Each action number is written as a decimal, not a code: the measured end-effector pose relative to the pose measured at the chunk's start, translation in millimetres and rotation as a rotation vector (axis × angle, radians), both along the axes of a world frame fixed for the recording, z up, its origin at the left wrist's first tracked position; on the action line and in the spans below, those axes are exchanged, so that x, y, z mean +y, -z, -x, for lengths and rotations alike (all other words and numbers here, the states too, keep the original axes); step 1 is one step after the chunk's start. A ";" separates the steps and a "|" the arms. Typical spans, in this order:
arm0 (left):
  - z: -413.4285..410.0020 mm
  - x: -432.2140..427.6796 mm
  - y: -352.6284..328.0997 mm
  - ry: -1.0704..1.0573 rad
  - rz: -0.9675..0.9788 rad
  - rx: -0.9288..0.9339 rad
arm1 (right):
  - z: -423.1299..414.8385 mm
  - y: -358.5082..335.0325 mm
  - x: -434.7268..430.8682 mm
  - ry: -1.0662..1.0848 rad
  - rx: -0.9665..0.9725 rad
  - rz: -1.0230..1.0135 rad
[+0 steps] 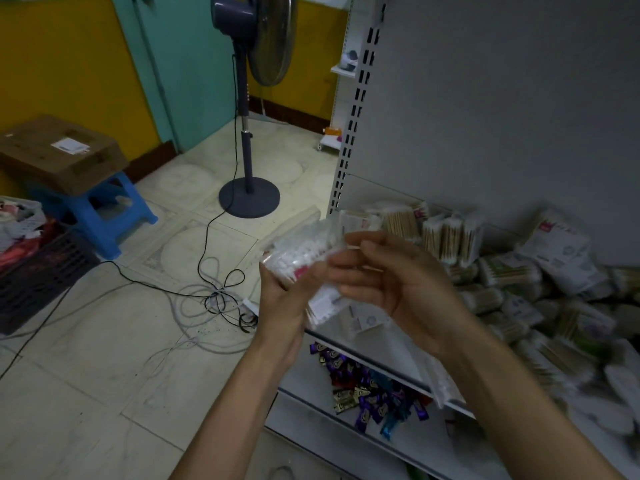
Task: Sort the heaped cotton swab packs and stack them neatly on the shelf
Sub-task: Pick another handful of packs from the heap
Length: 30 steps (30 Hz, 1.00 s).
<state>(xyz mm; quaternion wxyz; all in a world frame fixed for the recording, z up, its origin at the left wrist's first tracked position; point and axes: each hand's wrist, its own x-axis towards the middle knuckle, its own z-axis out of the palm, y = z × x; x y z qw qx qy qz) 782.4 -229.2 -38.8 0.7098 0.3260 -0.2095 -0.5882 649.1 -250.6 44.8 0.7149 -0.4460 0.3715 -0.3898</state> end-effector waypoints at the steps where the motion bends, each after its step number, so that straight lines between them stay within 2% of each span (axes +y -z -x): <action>1: -3.5 -1.1 1.4 -0.003 -0.020 0.054 | 2.6 0.5 -0.7 0.103 0.037 0.080; 4: -7.5 2.9 -1.6 0.112 -0.099 0.207 | 6.2 14.2 -1.9 0.417 0.319 0.355; 5: -6.6 4.5 -2.0 0.165 -0.118 0.262 | 3.4 18.1 -0.3 0.402 0.392 0.412; 7: -1.2 6.2 -3.3 0.286 -0.094 0.340 | -5.9 28.1 6.3 0.218 0.434 0.457; 9: 7.8 8.7 -6.3 0.406 -0.040 0.336 | -17.7 35.6 13.8 0.152 0.475 0.543; 11: 13.5 10.5 -6.6 0.485 -0.032 0.321 | -24.2 39.0 14.9 0.294 0.506 0.583; 13: 13.6 13.4 -7.1 0.528 -0.042 0.239 | -23.7 38.8 6.6 0.410 0.527 0.506; 16: 11.7 15.1 -4.0 0.445 -0.142 0.127 | -16.4 38.5 -1.9 0.324 0.488 0.337; 18: 10.3 14.9 -1.8 0.351 -0.153 0.232 | -12.5 38.4 7.6 0.298 0.466 0.348; 21: 2.6 11.3 4.3 0.219 -0.090 0.398 | -8.3 46.8 30.9 0.421 0.506 0.389; 24: -1.4 13.1 3.5 0.234 -0.073 0.423 | -13.5 58.6 45.2 0.373 0.469 0.297; 27: -6.6 12.1 2.5 0.181 -0.090 0.461 | -15.8 62.1 51.2 0.327 0.459 0.310; 30: -26.4 8.4 8.1 0.094 -0.096 0.455 | 1.5 52.8 48.7 0.438 0.420 0.270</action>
